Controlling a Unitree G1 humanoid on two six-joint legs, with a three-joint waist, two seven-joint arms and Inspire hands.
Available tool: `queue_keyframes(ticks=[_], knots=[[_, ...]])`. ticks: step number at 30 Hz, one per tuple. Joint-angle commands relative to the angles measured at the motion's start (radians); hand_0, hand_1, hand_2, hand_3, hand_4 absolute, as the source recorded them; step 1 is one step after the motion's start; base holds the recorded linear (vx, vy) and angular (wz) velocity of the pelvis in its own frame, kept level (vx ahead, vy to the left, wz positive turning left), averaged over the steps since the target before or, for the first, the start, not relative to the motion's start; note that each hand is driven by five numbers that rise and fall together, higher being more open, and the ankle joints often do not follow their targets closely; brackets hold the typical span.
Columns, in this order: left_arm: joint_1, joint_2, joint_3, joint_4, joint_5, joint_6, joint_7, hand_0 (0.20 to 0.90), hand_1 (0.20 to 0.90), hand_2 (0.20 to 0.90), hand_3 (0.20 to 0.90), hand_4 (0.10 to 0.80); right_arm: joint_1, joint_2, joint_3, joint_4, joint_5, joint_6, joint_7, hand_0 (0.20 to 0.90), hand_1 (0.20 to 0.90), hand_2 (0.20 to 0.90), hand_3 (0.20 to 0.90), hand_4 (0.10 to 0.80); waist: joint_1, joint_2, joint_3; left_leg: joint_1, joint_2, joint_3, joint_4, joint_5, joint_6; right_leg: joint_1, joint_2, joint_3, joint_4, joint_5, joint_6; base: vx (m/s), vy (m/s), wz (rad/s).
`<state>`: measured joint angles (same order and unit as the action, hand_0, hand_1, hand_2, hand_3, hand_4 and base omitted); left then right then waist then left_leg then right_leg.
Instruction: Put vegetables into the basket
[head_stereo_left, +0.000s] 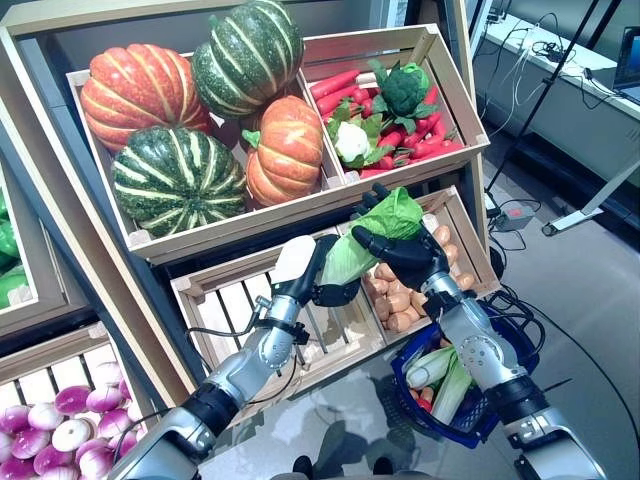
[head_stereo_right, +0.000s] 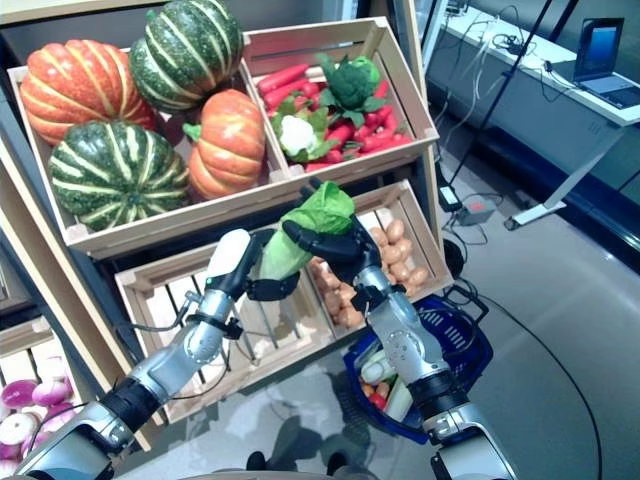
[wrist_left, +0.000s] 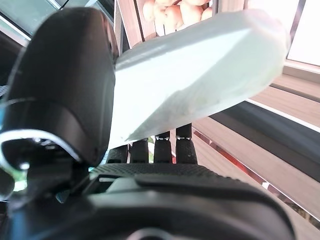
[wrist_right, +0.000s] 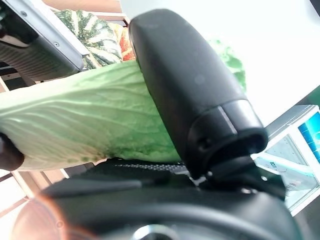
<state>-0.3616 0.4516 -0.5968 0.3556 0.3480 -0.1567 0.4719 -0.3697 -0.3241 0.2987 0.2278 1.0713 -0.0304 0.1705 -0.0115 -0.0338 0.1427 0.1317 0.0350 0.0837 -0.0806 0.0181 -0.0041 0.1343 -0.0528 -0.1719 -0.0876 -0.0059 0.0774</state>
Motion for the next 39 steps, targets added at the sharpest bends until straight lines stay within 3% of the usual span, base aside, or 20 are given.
queue_keyframes(ticks=[1, 25, 26, 27, 34, 39], knots=[[-0.1, -0.039, -0.102, -0.005, 0.052, -0.124, 0.019, 0.3, 0.3, 0.3, 0.3, 0.4, -0.183, 0.087, -0.065, -0.072, 0.088, -0.176, 0.023, 0.3, 0.3, 0.3, 0.3, 0.4, 0.004, -0.016, -0.099, -0.025, -0.02, -0.016, -0.001, -0.002, 0.0, -0.012, -0.008, 0.018, 0.023, 0.049, -0.029, 0.0, 0.0, 0.0], [-0.08, -0.011, -0.053, -0.06, 0.013, -0.103, 0.045, 0.3, 0.3, 0.3, 0.3, 0.4, -0.157, 0.078, -0.104, -0.069, 0.148, -0.207, 0.032, 0.3, 0.3, 0.3, 0.3, 0.4, 0.007, -0.01, -0.097, -0.034, -0.019, -0.021, -0.002, 0.011, -0.002, -0.019, -0.01, 0.024, 0.011, 0.07, -0.029, -0.001, -0.001, 0.01], [-0.077, -0.008, -0.049, -0.061, 0.011, -0.103, 0.044, 0.404, 0.404, 0.404, 0.404, 0.469, -0.155, 0.078, -0.108, -0.07, 0.146, -0.21, 0.028, 0.3, 0.3, 0.3, 0.3, 0.4, 0.008, -0.009, -0.096, -0.034, -0.019, -0.021, -0.002, 0.011, -0.002, -0.019, -0.01, 0.024, 0.011, 0.071, -0.028, 0.0, 0.0, 0.0], [-0.076, -0.007, -0.045, -0.064, 0.007, -0.095, 0.041, 0.9, 0.9, 0.9, 0.9, 0.8, -0.154, 0.076, -0.112, -0.068, 0.142, -0.213, 0.022, 0.3, 0.3, 0.3, 0.3, 0.4, 0.009, -0.009, -0.097, -0.034, -0.019, -0.022, -0.003, 0.011, -0.002, -0.019, -0.01, 0.023, 0.01, 0.071, -0.028, 0.0, 0.0, 0.0], [-0.05, 0.019, -0.018, -0.072, 0.013, -0.085, -0.001, 0.9, 0.9, 0.9, 0.9, 0.8, -0.129, 0.034, -0.148, -0.066, 0.086, -0.214, 0.002, 0.3, 0.3, 0.3, 0.3, 0.4, 0.005, -0.008, -0.099, -0.032, -0.018, -0.02, -0.006, 0.009, -0.001, -0.022, -0.01, 0.027, 0.008, 0.074, -0.026, 0.013, -0.001, 0.0], [-0.011, 0.072, 0.022, -0.073, 0.024, -0.087, -0.041, 0.9, 0.9, 0.9, 0.9, 0.8, -0.079, -0.009, -0.19, -0.052, 0.053, -0.206, 0.003, 0.3, 0.3, 0.3, 0.3, 0.4, 0.001, -0.003, -0.1, -0.031, -0.015, -0.015, -0.007, 0.011, -0.002, -0.024, -0.009, 0.031, 0.008, 0.075, -0.024, 0.011, 0.001, 0.0]])
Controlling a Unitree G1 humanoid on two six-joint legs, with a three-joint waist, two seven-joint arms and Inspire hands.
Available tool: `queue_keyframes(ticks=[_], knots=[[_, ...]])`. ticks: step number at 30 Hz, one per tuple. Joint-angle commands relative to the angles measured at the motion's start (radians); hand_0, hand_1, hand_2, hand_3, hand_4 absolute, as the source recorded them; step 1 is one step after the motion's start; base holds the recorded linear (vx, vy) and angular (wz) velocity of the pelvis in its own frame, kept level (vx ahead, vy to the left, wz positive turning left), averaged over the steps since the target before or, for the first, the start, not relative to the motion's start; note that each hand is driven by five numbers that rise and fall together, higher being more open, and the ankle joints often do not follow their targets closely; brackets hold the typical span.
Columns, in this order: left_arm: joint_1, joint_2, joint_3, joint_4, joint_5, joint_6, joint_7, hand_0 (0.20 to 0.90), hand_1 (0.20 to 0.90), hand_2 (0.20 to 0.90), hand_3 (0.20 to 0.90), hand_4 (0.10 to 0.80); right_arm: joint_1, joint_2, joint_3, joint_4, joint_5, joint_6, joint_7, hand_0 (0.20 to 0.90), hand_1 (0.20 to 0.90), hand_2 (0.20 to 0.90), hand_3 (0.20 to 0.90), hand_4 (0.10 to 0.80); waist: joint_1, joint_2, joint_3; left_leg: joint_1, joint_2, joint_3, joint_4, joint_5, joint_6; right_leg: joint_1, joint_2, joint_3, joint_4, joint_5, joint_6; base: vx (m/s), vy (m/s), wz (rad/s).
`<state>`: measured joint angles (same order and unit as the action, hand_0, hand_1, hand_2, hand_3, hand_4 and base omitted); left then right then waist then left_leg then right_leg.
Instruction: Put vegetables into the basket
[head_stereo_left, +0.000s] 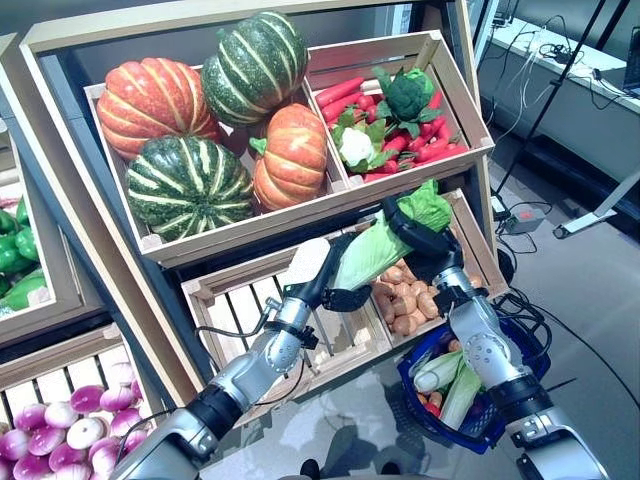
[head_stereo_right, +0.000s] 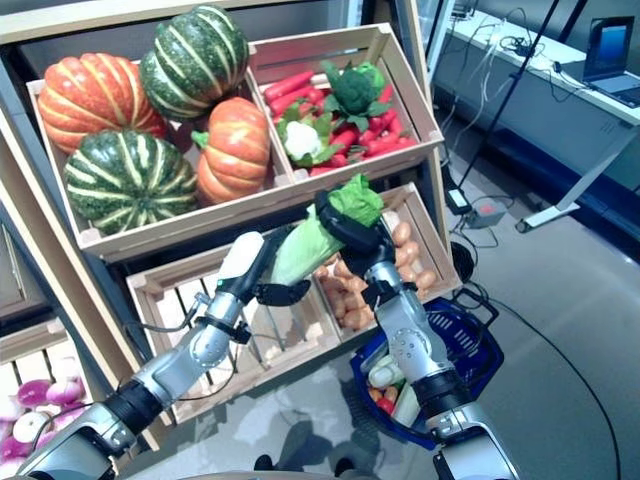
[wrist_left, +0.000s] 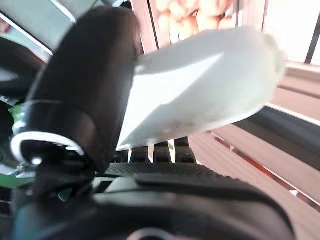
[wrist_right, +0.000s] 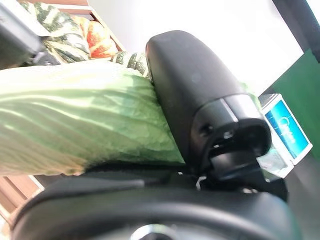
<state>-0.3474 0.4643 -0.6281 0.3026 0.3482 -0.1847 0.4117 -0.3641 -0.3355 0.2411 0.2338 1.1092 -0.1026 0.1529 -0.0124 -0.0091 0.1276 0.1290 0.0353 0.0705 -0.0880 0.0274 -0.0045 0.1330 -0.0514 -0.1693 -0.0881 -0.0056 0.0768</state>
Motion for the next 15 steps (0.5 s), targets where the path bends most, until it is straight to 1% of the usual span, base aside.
queue_keyframes(ticks=[1, 2, 3, 7, 8, 9, 10, 15], knots=[[-0.014, 0.078, 0.066, -0.016, 0.037, -0.062, 0.021, 0.9, 0.9, 0.9, 0.9, 0.8, -0.069, -0.013, -0.143, -0.051, -0.006, -0.134, 0.023, 0.3, 0.3, 0.3, 0.3, 0.4, 0.0, -0.026, -0.086, -0.024, -0.013, -0.001, 0.001, -0.008, -0.003, -0.019, -0.01, 0.03, 0.007, 0.068, -0.021, 0.0, 0.0, 0.0], [-0.013, 0.08, 0.067, -0.017, 0.039, -0.061, 0.02, 0.9, 0.9, 0.9, 0.9, 0.8, -0.068, -0.015, -0.143, -0.051, -0.01, -0.134, 0.021, 0.3, 0.3, 0.3, 0.3, 0.4, 0.0, -0.026, -0.085, -0.028, -0.014, 0.001, 0.001, 0.002, -0.002, -0.024, -0.011, 0.029, 0.009, 0.075, -0.022, 0.054, 0.013, -0.03], [0.0, 0.102, 0.084, -0.005, 0.059, -0.06, 0.015, 0.9, 0.9, 0.9, 0.9, 0.8, -0.047, -0.042, -0.158, -0.031, -0.032, -0.13, 0.02, 0.3, 0.3, 0.3, 0.3, 0.4, -0.003, -0.023, -0.085, -0.024, -0.012, 0.003, 0.001, -0.006, -0.003, -0.021, -0.009, 0.033, 0.007, 0.07, -0.021, 0.0, 0.0, 0.0], [0.035, 0.143, 0.119, 0.016, 0.044, -0.051, 0.012, 0.9, 0.9, 0.9, 0.9, 0.8, -0.012, -0.1, -0.202, 0.029, -0.04, -0.129, 0.024, 0.3, 0.3, 0.3, 0.3, 0.4, -0.005, -0.022, -0.083, -0.023, -0.008, 0.007, 0.002, -0.007, -0.005, -0.021, -0.009, 0.035, 0.007, 0.07, -0.019, 0.015, 0.003, 0.0], [0.046, 0.145, 0.129, 0.029, 0.038, -0.047, 0.012, 0.9, 0.9, 0.9, 0.9, 0.8, -0.008, -0.114, -0.216, 0.048, -0.038, -0.123, 0.023, 0.3, 0.3, 0.3, 0.3, 0.4, -0.005, -0.022, -0.082, -0.021, -0.007, 0.008, 0.001, -0.009, -0.006, -0.021, -0.008, 0.035, 0.008, 0.07, -0.019, 0.0, 0.0, 0.0], [0.053, 0.146, 0.136, 0.036, 0.036, -0.05, 0.012, 0.9, 0.9, 0.9, 0.9, 0.8, -0.005, -0.122, -0.225, 0.059, -0.037, -0.117, 0.028, 0.3, 0.3, 0.3, 0.3, 0.4, -0.006, -0.022, -0.08, -0.026, -0.007, 0.01, 0.001, 0.002, -0.006, -0.027, -0.009, 0.035, 0.009, 0.078, -0.021, 0.0, 0.0, 0.0], [0.065, 0.144, 0.145, 0.05, 0.029, -0.05, 0.012, 0.9, 0.9, 0.9, 0.9, 0.8, 0.003, -0.133, -0.238, 0.079, -0.042, -0.11, 0.031, 0.3, 0.3, 0.3, 0.3, 0.4, -0.006, -0.022, -0.082, -0.022, -0.006, 0.009, 0.001, -0.007, -0.008, -0.023, -0.008, 0.037, 0.008, 0.071, -0.019, 0.0, 0.0, 0.0], [0.189, 0.128, 0.219, 0.071, -0.023, -0.024, -0.004, 0.9, 0.9, 0.9, 0.9, 0.8, 0.097, -0.19, -0.331, 0.158, -0.032, -0.103, 0.017, 0.3, 0.3, 0.3, 0.3, 0.4, -0.005, -0.022, -0.08, -0.023, -0.001, 0.009, 0.001, -0.009, -0.01, -0.025, -0.005, 0.041, 0.005, 0.071, -0.021, 0.029, -0.002, -0.06]])
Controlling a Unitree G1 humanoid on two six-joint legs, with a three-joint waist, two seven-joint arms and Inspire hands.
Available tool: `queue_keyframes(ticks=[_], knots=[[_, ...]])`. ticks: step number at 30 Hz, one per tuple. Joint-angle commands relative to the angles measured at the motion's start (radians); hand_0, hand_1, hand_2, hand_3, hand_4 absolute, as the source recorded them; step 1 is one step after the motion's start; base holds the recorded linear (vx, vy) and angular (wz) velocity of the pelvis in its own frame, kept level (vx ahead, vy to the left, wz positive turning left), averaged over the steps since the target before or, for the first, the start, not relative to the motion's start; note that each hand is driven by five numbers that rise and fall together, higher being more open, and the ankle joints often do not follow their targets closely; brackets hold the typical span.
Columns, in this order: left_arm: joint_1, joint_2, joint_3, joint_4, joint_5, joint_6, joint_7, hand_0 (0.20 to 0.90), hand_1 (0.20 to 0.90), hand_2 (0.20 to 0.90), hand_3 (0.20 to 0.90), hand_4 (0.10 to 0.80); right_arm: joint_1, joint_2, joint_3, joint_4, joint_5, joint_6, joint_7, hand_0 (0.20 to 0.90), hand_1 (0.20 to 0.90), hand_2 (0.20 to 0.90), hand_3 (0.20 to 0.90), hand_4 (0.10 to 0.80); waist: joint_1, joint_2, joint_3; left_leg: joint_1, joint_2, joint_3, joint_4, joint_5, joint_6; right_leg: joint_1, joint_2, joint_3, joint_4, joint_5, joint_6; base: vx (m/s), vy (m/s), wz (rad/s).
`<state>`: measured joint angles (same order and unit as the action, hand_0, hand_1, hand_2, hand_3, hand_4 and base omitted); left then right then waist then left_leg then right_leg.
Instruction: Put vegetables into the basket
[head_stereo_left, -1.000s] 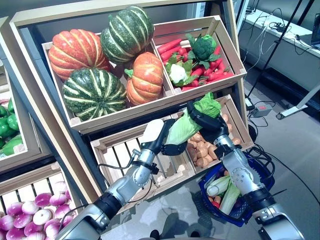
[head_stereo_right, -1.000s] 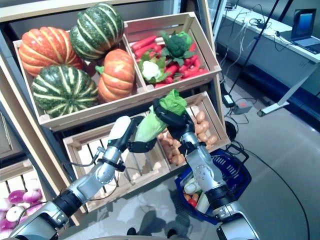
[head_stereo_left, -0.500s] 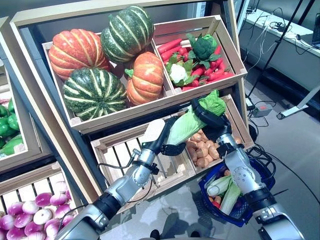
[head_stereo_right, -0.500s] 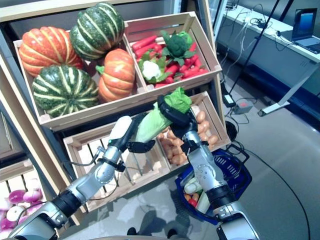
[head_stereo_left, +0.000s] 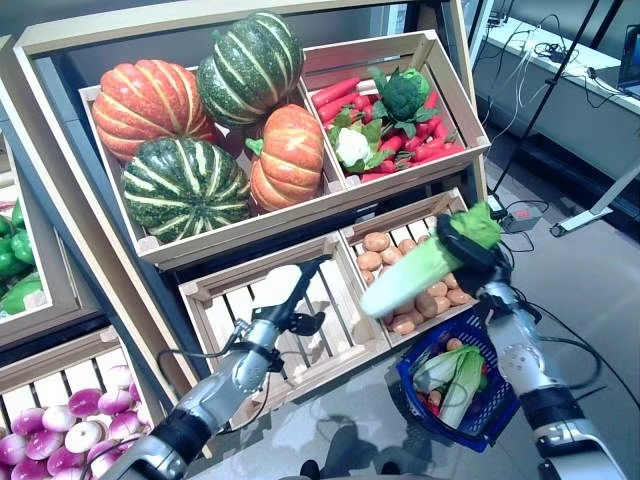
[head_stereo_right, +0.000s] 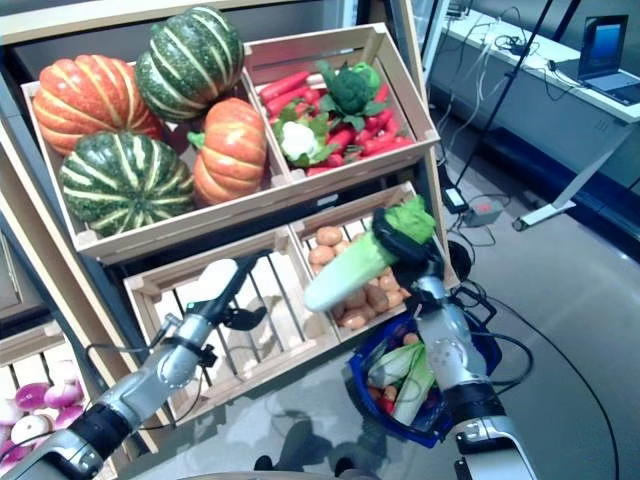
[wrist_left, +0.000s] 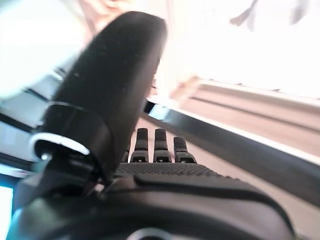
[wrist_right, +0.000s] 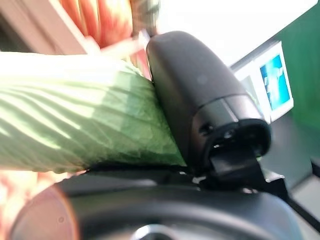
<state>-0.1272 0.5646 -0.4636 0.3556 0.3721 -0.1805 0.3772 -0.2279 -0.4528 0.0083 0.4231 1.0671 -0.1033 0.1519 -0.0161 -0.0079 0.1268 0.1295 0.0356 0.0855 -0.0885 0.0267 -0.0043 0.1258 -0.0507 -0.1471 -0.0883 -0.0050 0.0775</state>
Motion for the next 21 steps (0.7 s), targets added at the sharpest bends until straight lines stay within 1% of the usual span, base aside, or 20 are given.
queue_keyframes(ticks=[1, 3, 7, 8, 10, 11, 12, 15, 17, 21], knots=[[-0.017, 0.024, 0.061, 0.027, -0.065, -0.021, 0.032, 0.9, 0.9, 0.9, 0.9, 0.8, -0.029, -0.078, -0.109, -0.017, 0.006, -0.108, 0.013, 0.3, 0.3, 0.3, 0.3, 0.4, -0.002, -0.025, -0.076, -0.028, -0.001, -0.004, 0.001, 0.002, -0.01, -0.023, -0.006, 0.018, 0.006, 0.08, -0.023, 0.0, 0.0, 0.0], [0.016, 0.01, 0.074, 0.062, -0.089, -0.019, 0.041, 0.9, 0.9, 0.9, 0.9, 0.8, -0.011, -0.091, -0.14, 0.027, -0.001, -0.124, -0.004, 0.3, 0.3, 0.3, 0.3, 0.4, 0.0, -0.025, -0.071, -0.024, 0.0, -0.004, 0.001, -0.007, -0.011, -0.02, -0.003, 0.021, 0.006, 0.073, -0.022, 0.018, -0.012, -0.01], [0.034, -0.015, 0.078, 0.13, -0.159, -0.024, 0.042, 0.9, 0.9, 0.9, 0.9, 0.8, -0.027, -0.129, -0.175, 0.134, 0.021, -0.13, -0.042, 0.3, 0.3, 0.3, 0.3, 0.4, 0.005, -0.026, -0.061, -0.026, 0.0, -0.005, 0.002, -0.005, -0.013, -0.022, -0.003, 0.019, 0.008, 0.076, -0.023, 0.005, -0.024, -0.03], [0.029, -0.024, 0.075, 0.151, -0.184, -0.027, 0.04, 0.9, 0.9, 0.9, 0.9, 0.8, -0.043, -0.145, -0.183, 0.193, 0.026, -0.135, -0.06, 0.3, 0.3, 0.3, 0.3, 0.4, 0.009, -0.026, -0.058, -0.027, 0.0, -0.006, 0.002, -0.006, -0.014, -0.021, -0.004, 0.017, 0.008, 0.076, -0.023, 0.032, -0.046, -0.01], [0.026, -0.028, 0.073, 0.154, -0.21, -0.027, 0.033, 0.9, 0.9, 0.9, 0.9, 0.8, -0.055, -0.159, -0.19, 0.235, 0.024, -0.135, -0.072, 0.3, 0.3, 0.3, 0.3, 0.4, 0.012, -0.025, -0.055, -0.027, -0.001, -0.008, 0.003, -0.007, -0.014, -0.019, -0.005, 0.015, 0.008, 0.076, -0.023, 0.041, -0.044, 0.0], [0.029, -0.032, 0.072, 0.156, -0.269, -0.033, 0.024, 0.9, 0.9, 0.9, 0.9, 0.8, -0.065, -0.176, -0.203, 0.298, -0.001, -0.123, -0.099, 0.3, 0.3, 0.3, 0.3, 0.4, 0.018, -0.024, -0.053, -0.028, -0.003, -0.011, 0.003, -0.008, -0.014, -0.018, -0.006, 0.012, 0.009, 0.075, -0.023, 0.043, -0.036, 0.0], [0.03, -0.033, 0.072, 0.157, -0.275, -0.036, 0.023, 0.9, 0.9, 0.9, 0.9, 0.8, -0.069, -0.179, -0.205, 0.314, -0.006, -0.122, -0.098, 0.3, 0.3, 0.3, 0.3, 0.4, 0.019, -0.024, -0.052, -0.027, -0.004, -0.012, 0.004, -0.008, -0.014, -0.018, -0.006, 0.011, 0.009, 0.075, -0.023, 0.071, -0.057, 0.0], [0.044, -0.038, 0.063, 0.141, -0.343, -0.062, 0.001, 0.9, 0.9, 0.9, 0.9, 0.8, -0.101, -0.212, -0.216, 0.458, -0.031, -0.094, -0.159, 0.3, 0.3, 0.3, 0.3, 0.4, 0.032, -0.021, -0.035, -0.038, -0.005, -0.018, 0.013, -0.006, -0.014, -0.031, -0.008, 0.007, 0.026, 0.071, -0.027, 0.026, -0.048, 0.02], [0.027, -0.034, 0.038, 0.121, -0.35, -0.069, 0.002, 0.9, 0.9, 0.9, 0.9, 0.8, -0.132, -0.239, -0.229, 0.559, 0.047, -0.055, -0.147, 0.3, 0.3, 0.3, 0.3, 0.4, 0.044, -0.015, -0.005, -0.07, -0.009, -0.024, 0.04, -0.007, -0.014, -0.057, -0.012, 0.003, 0.051, 0.067, -0.032, -0.062, -0.034, 0.02], [-0.02, -0.022, 0.002, 0.095, -0.385, -0.062, -0.004, 0.9, 0.9, 0.9, 0.9, 0.8, -0.188, -0.276, -0.231, 0.645, 0.017, -0.065, -0.182, 0.3, 0.3, 0.3, 0.3, 0.4, 0.059, -0.002, 0.051, -0.133, -0.016, -0.035, 0.091, -0.013, -0.014, -0.101, -0.02, -0.008, 0.084, 0.062, -0.038, -0.138, -0.032, 0.03]])
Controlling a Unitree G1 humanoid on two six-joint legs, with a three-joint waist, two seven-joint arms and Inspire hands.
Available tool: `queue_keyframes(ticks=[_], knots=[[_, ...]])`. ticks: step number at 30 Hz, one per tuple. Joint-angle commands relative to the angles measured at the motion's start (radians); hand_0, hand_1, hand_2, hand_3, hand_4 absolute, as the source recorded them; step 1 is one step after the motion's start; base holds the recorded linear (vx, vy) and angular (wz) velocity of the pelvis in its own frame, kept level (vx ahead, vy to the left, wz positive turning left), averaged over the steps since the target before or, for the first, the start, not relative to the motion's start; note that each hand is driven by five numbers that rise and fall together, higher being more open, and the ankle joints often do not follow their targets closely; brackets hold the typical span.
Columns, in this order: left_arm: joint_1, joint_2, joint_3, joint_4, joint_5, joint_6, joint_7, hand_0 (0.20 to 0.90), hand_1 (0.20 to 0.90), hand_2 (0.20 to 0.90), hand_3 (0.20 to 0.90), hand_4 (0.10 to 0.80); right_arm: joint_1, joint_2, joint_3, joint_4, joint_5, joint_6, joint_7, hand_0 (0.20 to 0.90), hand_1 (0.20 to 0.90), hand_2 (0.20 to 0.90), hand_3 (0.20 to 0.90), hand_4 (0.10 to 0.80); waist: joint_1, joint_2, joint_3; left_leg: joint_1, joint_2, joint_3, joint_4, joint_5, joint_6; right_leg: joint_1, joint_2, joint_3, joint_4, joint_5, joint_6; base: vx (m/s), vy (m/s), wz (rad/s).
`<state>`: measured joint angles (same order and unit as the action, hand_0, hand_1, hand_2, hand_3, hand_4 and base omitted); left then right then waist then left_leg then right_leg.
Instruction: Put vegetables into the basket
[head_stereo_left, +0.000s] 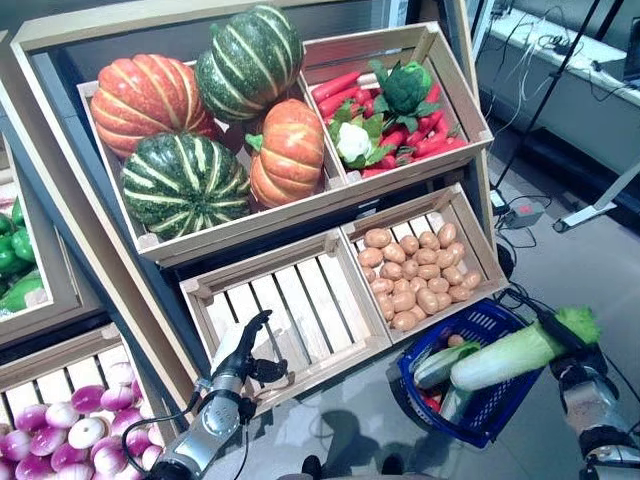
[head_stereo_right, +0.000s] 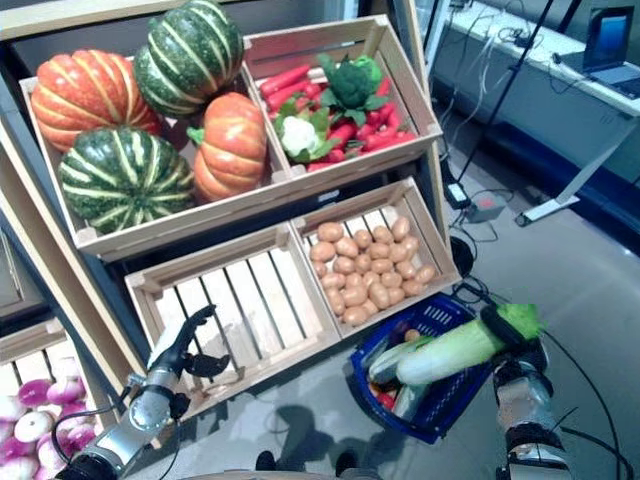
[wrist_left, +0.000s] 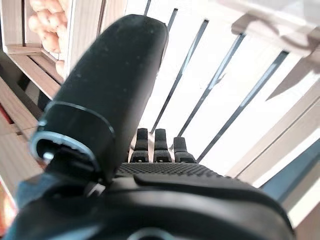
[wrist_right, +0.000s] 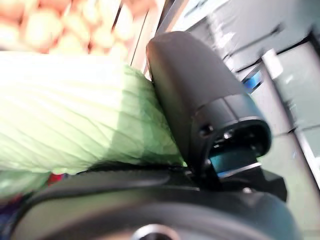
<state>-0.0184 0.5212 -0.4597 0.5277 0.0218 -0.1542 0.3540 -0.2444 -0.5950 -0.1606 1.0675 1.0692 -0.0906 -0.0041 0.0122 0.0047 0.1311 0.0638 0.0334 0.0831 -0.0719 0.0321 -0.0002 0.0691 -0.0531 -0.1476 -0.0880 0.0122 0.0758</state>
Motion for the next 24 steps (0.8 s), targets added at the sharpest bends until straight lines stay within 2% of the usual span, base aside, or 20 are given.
queue_keyframes(ticks=[1, 9, 11, 13, 16, 19, 23, 24], knots=[[-0.143, 0.025, -0.012, -0.092, -0.051, -0.093, 0.012, 0.9, 0.9, 0.9, 0.9, 0.8, -0.197, -0.15, -0.058, 0.014, 0.026, -0.085, -0.05, 0.3, 0.3, 0.3, 0.3, 0.4, 0.036, -0.006, 0.075, -0.092, -0.019, -0.038, 0.086, -0.016, -0.018, -0.064, -0.021, -0.011, 0.095, 0.044, -0.037, -0.216, -0.026, 0.06], [-0.177, 0.049, -0.086, -0.171, -0.099, -0.136, 0.031, 0.9, 0.9, 0.9, 0.9, 0.8, -0.353, -0.229, 0.002, 0.01, -0.027, -0.165, -0.134, 0.3, 0.3, 0.3, 0.3, 0.4, 0.04, 0.071, 0.228, -0.239, -0.052, -0.053, 0.198, -0.01, -0.019, -0.196, -0.044, -0.048, 0.215, 0.017, -0.055, -0.182, -0.01, 0.1], [-0.18, 0.052, -0.089, -0.187, -0.105, -0.153, 0.037, 0.9, 0.9, 0.9, 0.9, 0.8, -0.383, -0.236, 0.026, -0.014, -0.039, -0.198, -0.159, 0.3, 0.3, 0.3, 0.3, 0.4, 0.033, 0.084, 0.262, -0.298, -0.059, -0.045, 0.291, -0.033, -0.018, -0.253, -0.054, -0.061, 0.296, -0.009, -0.069, -0.184, 0.002, -0.01], [-0.18, 0.06, -0.091, -0.208, -0.106, -0.172, 0.028, 0.9, 0.9, 0.9, 0.9, 0.8, -0.413, -0.234, 0.045, -0.032, -0.065, -0.232, -0.175, 0.3, 0.3, 0.3, 0.3, 0.4, 0.028, 0.089, 0.291, -0.364, -0.06, -0.016, 0.422, -0.089, -0.011, -0.32, -0.071, -0.079, 0.41, -0.054, -0.086, -0.123, -0.039, 0.02], [-0.182, 0.067, -0.096, -0.229, -0.113, -0.174, 0.031, 0.9, 0.9, 0.9, 0.9, 0.8, -0.431, -0.224, 0.065, -0.055, -0.117, -0.244, -0.173, 0.3, 0.3, 0.3, 0.3, 0.4, 0.024, 0.094, 0.317, -0.428, -0.062, -0.013, 0.56, -0.149, -0.003, -0.378, -0.081, -0.08, 0.555, -0.114, -0.102, -0.072, -0.042, 0.09], [-0.188, 0.073, -0.1, -0.24, -0.139, -0.185, 0.035, 0.9, 0.9, 0.9, 0.9, 0.8, -0.443, -0.232, 0.084, -0.066, -0.189, -0.239, -0.184, 0.3, 0.3, 0.3, 0.3, 0.4, 0.019, 0.098, 0.328, -0.478, -0.059, 0.002, 0.659, -0.197, 0.011, -0.425, -0.098, -0.08, 0.663, -0.163, -0.12, -0.043, -0.031, 0.11], [-0.185, 0.068, -0.093, -0.288, -0.159, -0.194, 0.029, 0.9, 0.9, 0.9, 0.9, 0.8, -0.458, -0.267, 0.085, -0.06, -0.234, -0.222, -0.175, 0.3, 0.3, 0.3, 0.3, 0.4, 0.011, 0.106, 0.344, -0.553, -0.051, 0.018, 0.829, -0.274, 0.036, -0.513, -0.145, -0.071, 0.847, -0.227, -0.136, -0.022, -0.009, 0.02], [-0.184, 0.067, -0.092, -0.297, -0.159, -0.192, 0.025, 0.9, 0.9, 0.9, 0.9, 0.8, -0.461, -0.273, 0.082, -0.062, -0.239, -0.213, -0.174, 0.3, 0.3, 0.3, 0.3, 0.4, 0.01, 0.109, 0.349, -0.57, -0.05, 0.019, 0.866, -0.273, 0.031, -0.528, -0.152, -0.066, 0.874, -0.236, -0.137, 0.0, 0.0, 0.0]])
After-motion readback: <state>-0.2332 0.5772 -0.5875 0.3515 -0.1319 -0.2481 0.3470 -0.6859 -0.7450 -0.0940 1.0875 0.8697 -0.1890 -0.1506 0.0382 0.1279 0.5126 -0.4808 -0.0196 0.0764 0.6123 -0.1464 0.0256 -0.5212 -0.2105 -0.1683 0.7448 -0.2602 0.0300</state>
